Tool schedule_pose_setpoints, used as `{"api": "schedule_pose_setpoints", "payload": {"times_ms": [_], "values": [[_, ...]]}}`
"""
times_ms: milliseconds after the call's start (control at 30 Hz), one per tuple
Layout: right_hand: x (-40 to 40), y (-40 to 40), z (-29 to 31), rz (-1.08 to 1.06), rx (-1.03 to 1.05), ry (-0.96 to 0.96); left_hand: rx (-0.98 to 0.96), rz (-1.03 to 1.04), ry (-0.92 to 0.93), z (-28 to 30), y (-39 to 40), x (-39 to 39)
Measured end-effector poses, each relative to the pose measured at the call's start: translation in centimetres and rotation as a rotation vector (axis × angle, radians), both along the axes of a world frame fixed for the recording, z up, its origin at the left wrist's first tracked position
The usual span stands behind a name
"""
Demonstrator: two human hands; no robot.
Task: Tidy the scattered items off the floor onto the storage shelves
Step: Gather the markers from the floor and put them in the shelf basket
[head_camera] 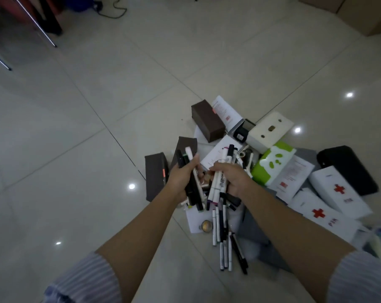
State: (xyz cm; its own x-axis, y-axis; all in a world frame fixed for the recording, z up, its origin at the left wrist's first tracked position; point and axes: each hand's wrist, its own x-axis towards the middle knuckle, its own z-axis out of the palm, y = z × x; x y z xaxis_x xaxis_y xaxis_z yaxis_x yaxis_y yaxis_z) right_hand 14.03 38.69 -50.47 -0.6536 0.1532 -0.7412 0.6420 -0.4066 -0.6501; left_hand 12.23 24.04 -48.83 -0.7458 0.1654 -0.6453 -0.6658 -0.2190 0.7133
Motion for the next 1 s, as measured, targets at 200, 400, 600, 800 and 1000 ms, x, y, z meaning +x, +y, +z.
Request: {"api": "schedule_pose_setpoints", "payload": {"times_ms": [200,400,600,800,1000], "values": [[2.0,0.4,20.8,-0.081,0.020,0.074,-0.019,-0.076,-0.043,19.6,0.9,0.6],[4.2,1.3,40.6,-0.117,0.106,0.198,-0.020,-0.272,0.085,38.5,3.3,1.1],[7.6,4.3,53.7,-0.274,0.165,0.287,0.009,-0.538,0.151,51.6,7.4,1.6],[13.7,11.2,60.8,-0.516,0.260,0.353,0.058,-0.839,0.252,60.1,15.1,5.5],[25.9,20.4,65.7,-0.769,0.351,0.355,0.168,-1.031,0.263,65.2,26.4,15.5]]}}
